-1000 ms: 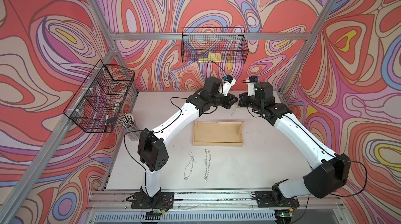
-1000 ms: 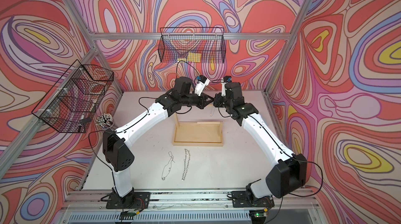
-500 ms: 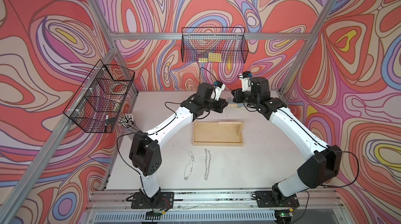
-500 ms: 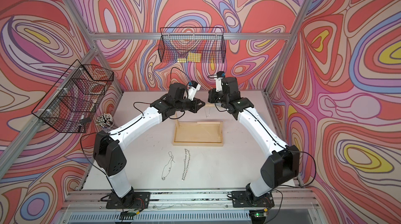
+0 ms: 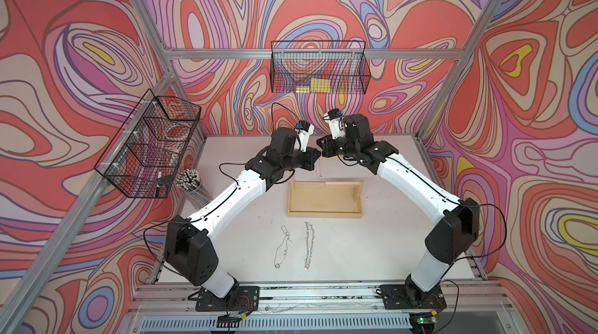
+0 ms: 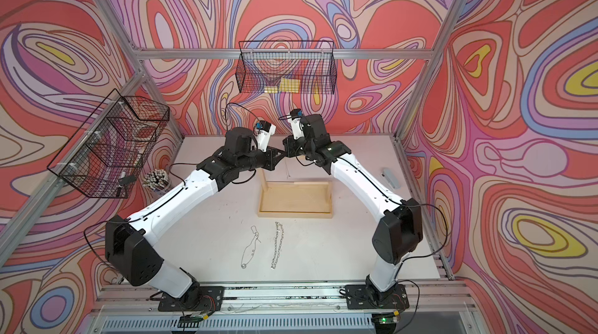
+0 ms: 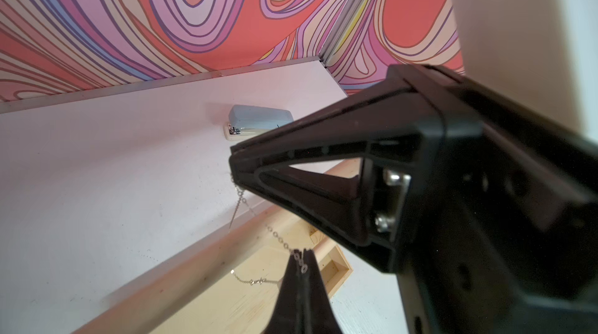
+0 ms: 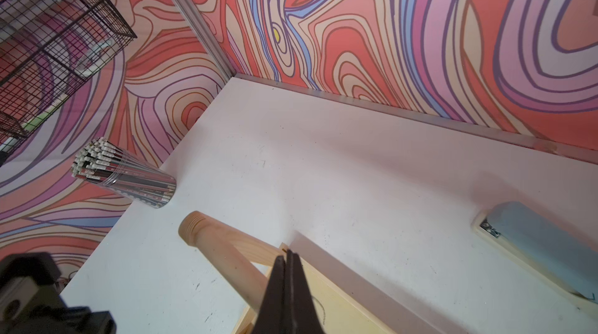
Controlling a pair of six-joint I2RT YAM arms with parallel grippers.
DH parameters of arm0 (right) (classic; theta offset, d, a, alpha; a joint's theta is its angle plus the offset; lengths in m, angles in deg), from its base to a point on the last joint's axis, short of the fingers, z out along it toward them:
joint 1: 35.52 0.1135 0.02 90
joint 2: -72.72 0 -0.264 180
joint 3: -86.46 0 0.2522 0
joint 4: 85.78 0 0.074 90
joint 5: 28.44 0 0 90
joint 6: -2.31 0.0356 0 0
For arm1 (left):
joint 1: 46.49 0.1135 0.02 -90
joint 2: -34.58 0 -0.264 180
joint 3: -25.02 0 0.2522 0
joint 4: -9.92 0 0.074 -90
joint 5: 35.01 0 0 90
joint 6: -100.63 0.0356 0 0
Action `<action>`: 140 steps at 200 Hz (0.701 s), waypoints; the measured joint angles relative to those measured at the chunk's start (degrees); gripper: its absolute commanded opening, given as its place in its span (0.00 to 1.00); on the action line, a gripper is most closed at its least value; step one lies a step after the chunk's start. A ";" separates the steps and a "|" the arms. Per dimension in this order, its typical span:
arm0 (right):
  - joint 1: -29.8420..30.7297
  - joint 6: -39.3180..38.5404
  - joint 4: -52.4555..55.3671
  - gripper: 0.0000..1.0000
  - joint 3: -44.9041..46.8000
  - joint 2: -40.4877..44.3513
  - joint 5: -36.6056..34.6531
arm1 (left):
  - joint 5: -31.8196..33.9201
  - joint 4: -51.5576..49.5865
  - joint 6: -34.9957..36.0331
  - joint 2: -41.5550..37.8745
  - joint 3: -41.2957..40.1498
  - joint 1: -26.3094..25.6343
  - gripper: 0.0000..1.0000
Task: Hang the necklace on the jewelry display stand
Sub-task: Hang the necklace on the stand.
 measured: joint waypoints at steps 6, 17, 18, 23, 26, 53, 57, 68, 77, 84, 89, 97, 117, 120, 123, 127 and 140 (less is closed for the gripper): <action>0.35 -0.04 0.28 0.00 -0.59 -0.44 0.07 | 0.39 -0.07 0.00 -0.87 -0.98 0.09 0.00; 0.94 -0.15 0.68 0.00 -1.79 -1.31 0.26 | 1.14 -0.33 0.00 -2.69 -2.93 0.24 0.00; 1.03 -0.17 0.70 0.00 -1.99 -1.44 0.26 | 1.22 -0.33 -0.02 -2.80 -3.06 0.24 0.00; 1.33 -0.26 0.94 0.00 -2.67 -1.92 0.39 | 1.68 -0.35 0.00 -3.54 -3.85 0.26 0.00; 1.49 -0.28 1.05 0.00 -3.04 -2.23 0.46 | 1.88 -0.35 0.00 -3.82 -4.20 0.26 0.00; 3.08 -0.63 1.81 0.00 -5.07 -4.46 0.57 | 3.78 -0.92 -0.09 -6.86 -7.39 0.72 0.00; 3.28 -0.66 1.92 0.00 -5.20 -4.70 0.59 | 4.04 -1.05 -0.17 -7.17 -7.65 0.74 0.00; 3.74 -0.68 2.27 0.00 -5.38 -5.25 0.68 | 4.68 -1.33 -0.24 -7.78 -8.31 0.94 0.00; 4.13 -0.68 2.58 0.00 -5.46 -5.53 0.74 | 5.09 -1.38 -0.28 -8.20 -8.90 1.09 0.00; 4.42 -0.68 2.80 0.00 -5.53 -5.73 0.81 | 5.38 -1.55 -0.42 -8.44 -9.38 1.14 0.00; 4.57 -0.70 2.95 0.00 -5.66 -5.92 0.81 | 5.49 -1.60 -0.48 -8.57 -9.79 1.22 0.00; 4.83 -0.70 3.04 0.00 -6.03 -6.27 0.81 | 5.81 -1.77 -0.63 -8.66 -10.38 1.38 0.00; 5.46 -0.92 3.23 0.00 -6.56 -6.82 0.79 | 6.51 -2.01 -0.85 -8.68 -11.85 1.44 0.00; 5.53 -0.98 3.26 0.00 -6.56 -6.84 0.79 | 6.54 -2.08 -0.92 -8.68 -12.07 1.44 0.00; 5.62 -1.03 3.26 0.00 -6.56 -6.84 0.79 | 6.58 -2.08 -0.96 -8.68 -12.24 1.46 0.00; 5.77 -1.09 3.28 0.00 -6.56 -6.84 0.79 | 6.71 -2.08 -1.11 -8.68 -12.52 1.49 0.00; 6.08 -1.18 3.50 0.00 -6.56 -6.84 0.79 | 6.91 -2.16 -1.29 -8.68 -13.22 1.49 0.00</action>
